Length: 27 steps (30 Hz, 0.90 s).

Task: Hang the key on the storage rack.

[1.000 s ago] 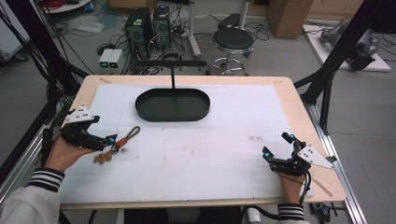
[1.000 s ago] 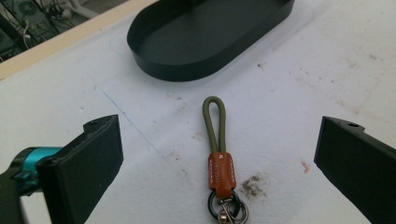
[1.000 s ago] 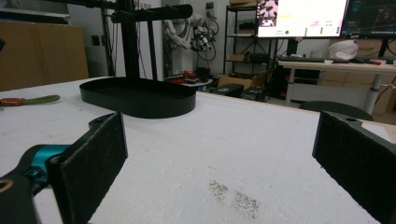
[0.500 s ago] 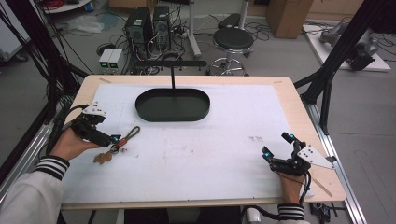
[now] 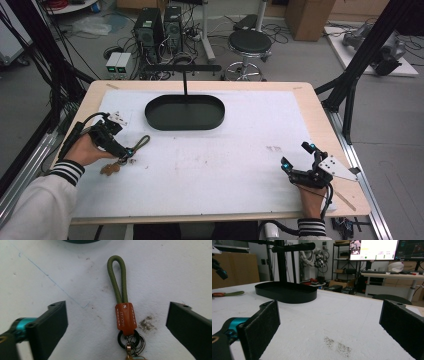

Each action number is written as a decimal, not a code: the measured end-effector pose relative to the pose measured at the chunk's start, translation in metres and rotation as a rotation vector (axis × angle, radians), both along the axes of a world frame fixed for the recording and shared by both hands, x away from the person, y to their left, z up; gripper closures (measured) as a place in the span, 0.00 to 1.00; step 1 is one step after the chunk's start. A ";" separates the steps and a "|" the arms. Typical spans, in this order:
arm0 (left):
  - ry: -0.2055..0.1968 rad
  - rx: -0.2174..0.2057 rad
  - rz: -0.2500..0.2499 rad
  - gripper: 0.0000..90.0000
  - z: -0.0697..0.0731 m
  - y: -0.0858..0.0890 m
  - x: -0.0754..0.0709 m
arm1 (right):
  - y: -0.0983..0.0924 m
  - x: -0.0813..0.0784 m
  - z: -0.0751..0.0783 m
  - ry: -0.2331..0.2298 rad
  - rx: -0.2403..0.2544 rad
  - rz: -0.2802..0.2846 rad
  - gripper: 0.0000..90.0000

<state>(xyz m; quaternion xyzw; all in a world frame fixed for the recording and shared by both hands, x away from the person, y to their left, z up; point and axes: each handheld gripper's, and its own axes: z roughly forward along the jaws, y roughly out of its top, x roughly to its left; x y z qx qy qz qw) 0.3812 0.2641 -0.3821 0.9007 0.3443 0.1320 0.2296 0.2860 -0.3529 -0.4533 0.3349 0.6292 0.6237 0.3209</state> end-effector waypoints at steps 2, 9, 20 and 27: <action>0.009 0.005 0.004 0.09 -0.002 -0.001 0.001 | 0.000 0.000 0.000 -0.005 -0.002 0.001 0.02; 0.062 0.046 0.012 0.11 -0.011 -0.005 0.006 | 0.000 0.000 0.000 -0.008 -0.005 0.000 0.02; 0.105 0.075 0.020 0.18 -0.017 -0.010 0.009 | 0.000 0.000 0.000 -0.006 -0.004 0.001 0.02; 0.132 0.080 0.006 0.29 -0.019 -0.013 0.009 | 0.000 0.000 0.000 -0.001 0.000 0.000 0.02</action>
